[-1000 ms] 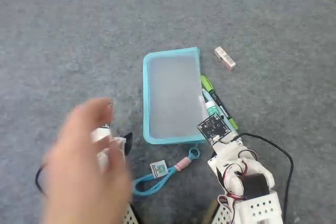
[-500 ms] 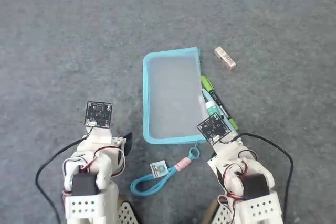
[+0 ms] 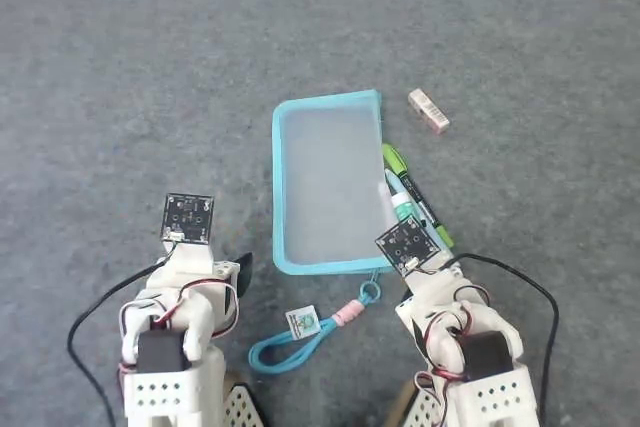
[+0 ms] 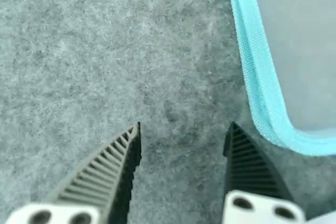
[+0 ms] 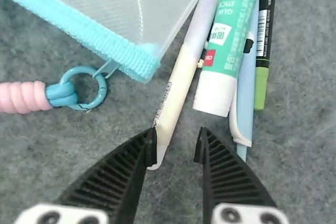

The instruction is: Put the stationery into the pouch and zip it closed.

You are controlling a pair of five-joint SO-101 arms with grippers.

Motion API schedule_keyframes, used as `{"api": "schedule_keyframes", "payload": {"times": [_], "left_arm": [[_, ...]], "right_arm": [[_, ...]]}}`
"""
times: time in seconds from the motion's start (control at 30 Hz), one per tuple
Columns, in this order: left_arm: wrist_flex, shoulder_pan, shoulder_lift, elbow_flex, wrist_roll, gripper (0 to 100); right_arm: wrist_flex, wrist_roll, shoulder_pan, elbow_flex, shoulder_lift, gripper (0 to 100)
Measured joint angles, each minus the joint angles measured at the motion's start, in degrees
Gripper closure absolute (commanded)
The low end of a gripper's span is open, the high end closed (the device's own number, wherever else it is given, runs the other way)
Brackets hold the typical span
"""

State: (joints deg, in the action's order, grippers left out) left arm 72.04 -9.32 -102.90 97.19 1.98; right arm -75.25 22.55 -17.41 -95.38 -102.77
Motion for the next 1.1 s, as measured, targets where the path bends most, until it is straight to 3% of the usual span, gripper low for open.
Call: {"api": "schedule_keyframes", "payload": {"times": [0.67,0.9,1.1], "left_arm": [[0.0,0.0,0.0,0.0,0.0,75],[0.0,0.0,0.0,0.0,0.0,75],[0.0,0.0,0.0,0.0,0.0,75]], "right_arm": [[0.7,0.0,0.0,0.0,0.0,86.1],[13.98,-0.09,3.08,0.0,0.0,86.4],[14.24,-2.81,5.71,4.84,0.0,86.5]]}}
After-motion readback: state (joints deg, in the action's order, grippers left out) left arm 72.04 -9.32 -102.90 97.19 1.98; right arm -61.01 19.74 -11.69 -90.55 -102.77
